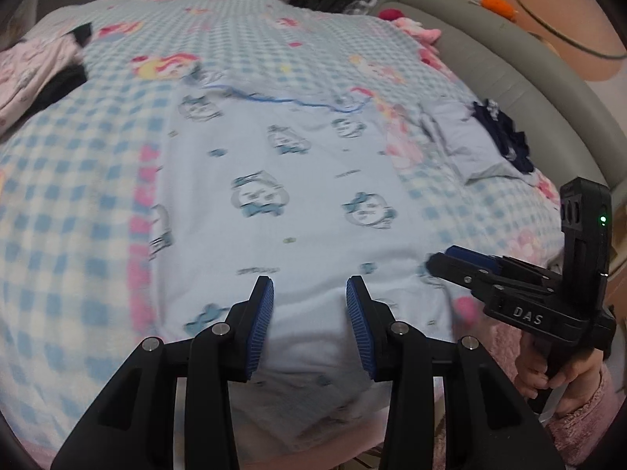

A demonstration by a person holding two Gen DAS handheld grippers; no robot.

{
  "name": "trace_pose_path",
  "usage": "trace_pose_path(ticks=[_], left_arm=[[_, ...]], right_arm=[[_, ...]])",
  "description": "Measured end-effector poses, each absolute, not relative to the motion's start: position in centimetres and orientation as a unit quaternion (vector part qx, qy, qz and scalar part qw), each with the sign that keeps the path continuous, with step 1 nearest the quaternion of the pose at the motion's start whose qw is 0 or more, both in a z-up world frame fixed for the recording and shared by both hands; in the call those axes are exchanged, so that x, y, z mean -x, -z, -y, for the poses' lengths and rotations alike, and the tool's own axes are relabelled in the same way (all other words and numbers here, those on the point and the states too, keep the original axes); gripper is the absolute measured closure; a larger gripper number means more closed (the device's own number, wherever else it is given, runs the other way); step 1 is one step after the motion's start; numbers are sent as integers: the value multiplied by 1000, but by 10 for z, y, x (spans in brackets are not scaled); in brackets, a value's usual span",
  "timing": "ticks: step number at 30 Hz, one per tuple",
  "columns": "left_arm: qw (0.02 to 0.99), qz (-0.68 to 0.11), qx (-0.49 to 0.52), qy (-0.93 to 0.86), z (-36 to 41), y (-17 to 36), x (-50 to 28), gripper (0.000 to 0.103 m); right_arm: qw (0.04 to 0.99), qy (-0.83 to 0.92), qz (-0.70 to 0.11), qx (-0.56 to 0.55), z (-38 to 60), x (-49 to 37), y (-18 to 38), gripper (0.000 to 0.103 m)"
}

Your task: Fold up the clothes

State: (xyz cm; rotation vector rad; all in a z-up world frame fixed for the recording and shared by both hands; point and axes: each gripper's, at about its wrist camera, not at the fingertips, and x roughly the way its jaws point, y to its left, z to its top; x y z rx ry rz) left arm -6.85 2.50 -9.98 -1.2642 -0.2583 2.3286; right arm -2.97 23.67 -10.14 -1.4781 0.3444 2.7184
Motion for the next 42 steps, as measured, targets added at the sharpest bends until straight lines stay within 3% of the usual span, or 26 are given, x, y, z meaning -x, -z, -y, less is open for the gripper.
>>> trace_pose_path(ticks=[5, 9, 15, 20, 22, 24, 26, 29, 32, 36, 42], left_arm=[[255, 42, 466, -846, -69, 95, 77, 63], [238, 16, 497, -835, -86, 114, 83, 73], [215, 93, 528, -816, -51, 137, 86, 78], [209, 87, 527, -819, -50, 142, 84, 80], [205, 87, 528, -819, -46, 143, 86, 84], [202, 89, 531, -818, -42, 145, 89, 96], [200, 95, 534, -816, -35, 148, 92, 97], [205, 123, 539, -808, -29, 152, 95, 98], [208, 107, 525, -818, -34, 142, 89, 97], [224, 95, 503, -829, -45, 125, 81, 86], [202, 71, 514, -831, -39, 124, 76, 82]], right_arm=[[8, -866, -132, 483, -249, 20, 100, 60], [-7, -862, -130, 491, -244, 16, 106, 60], [-24, -867, -135, 479, -240, 19, 101, 60], [-31, -862, -111, 494, -229, 35, 109, 60], [-24, -855, -90, 509, -223, 42, 117, 60], [-20, -856, -89, 509, -226, 38, 118, 60], [-10, -853, -78, 515, -231, 31, 120, 59], [12, -849, -61, 525, -238, 24, 123, 59], [11, -858, -95, 504, -246, 19, 111, 59], [-26, -871, -109, 478, -237, 27, 94, 58], [-20, -845, -85, 527, -215, 46, 119, 58]])
